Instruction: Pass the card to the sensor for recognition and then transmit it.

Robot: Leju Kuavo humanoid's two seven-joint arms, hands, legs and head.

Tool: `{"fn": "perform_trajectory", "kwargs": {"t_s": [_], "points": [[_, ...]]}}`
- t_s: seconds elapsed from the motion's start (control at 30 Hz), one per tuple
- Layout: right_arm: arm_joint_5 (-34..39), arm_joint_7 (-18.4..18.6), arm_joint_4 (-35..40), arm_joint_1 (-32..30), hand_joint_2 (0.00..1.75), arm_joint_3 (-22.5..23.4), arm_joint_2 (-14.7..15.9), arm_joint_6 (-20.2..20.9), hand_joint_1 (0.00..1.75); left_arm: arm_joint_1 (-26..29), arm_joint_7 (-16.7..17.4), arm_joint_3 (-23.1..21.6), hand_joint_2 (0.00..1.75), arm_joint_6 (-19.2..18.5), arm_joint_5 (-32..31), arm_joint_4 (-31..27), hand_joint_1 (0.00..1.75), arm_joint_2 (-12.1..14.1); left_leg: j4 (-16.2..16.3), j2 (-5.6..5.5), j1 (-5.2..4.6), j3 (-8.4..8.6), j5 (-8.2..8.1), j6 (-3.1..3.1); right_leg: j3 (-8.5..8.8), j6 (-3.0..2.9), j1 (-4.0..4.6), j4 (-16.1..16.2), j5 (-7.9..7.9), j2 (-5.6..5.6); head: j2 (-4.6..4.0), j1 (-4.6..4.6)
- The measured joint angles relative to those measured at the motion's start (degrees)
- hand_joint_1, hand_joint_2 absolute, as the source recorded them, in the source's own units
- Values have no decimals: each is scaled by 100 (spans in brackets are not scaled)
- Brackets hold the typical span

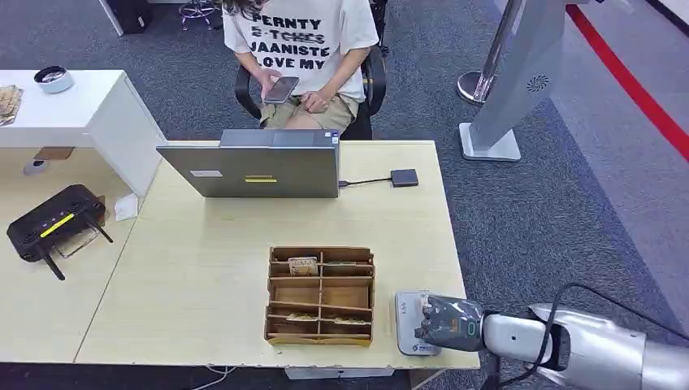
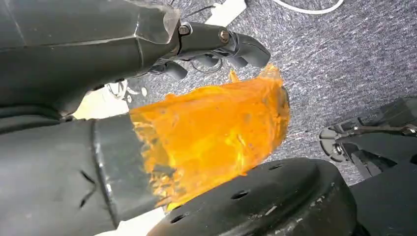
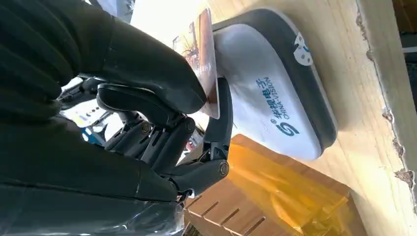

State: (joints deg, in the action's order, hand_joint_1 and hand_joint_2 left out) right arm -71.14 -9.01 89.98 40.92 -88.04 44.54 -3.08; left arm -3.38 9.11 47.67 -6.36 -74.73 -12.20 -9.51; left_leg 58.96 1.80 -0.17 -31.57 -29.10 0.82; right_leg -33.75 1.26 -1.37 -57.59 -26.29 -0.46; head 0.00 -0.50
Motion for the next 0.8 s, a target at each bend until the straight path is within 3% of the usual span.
{"fn": "perform_trajectory", "kwargs": {"t_s": [0.8], "points": [[-35,0,-177,-12,175,0,-249,-15,175,0,-15,0,0,0,-20,0,0,0,0,1,1,9,0,0,8,0,0,0,0,1,0,0]]}}
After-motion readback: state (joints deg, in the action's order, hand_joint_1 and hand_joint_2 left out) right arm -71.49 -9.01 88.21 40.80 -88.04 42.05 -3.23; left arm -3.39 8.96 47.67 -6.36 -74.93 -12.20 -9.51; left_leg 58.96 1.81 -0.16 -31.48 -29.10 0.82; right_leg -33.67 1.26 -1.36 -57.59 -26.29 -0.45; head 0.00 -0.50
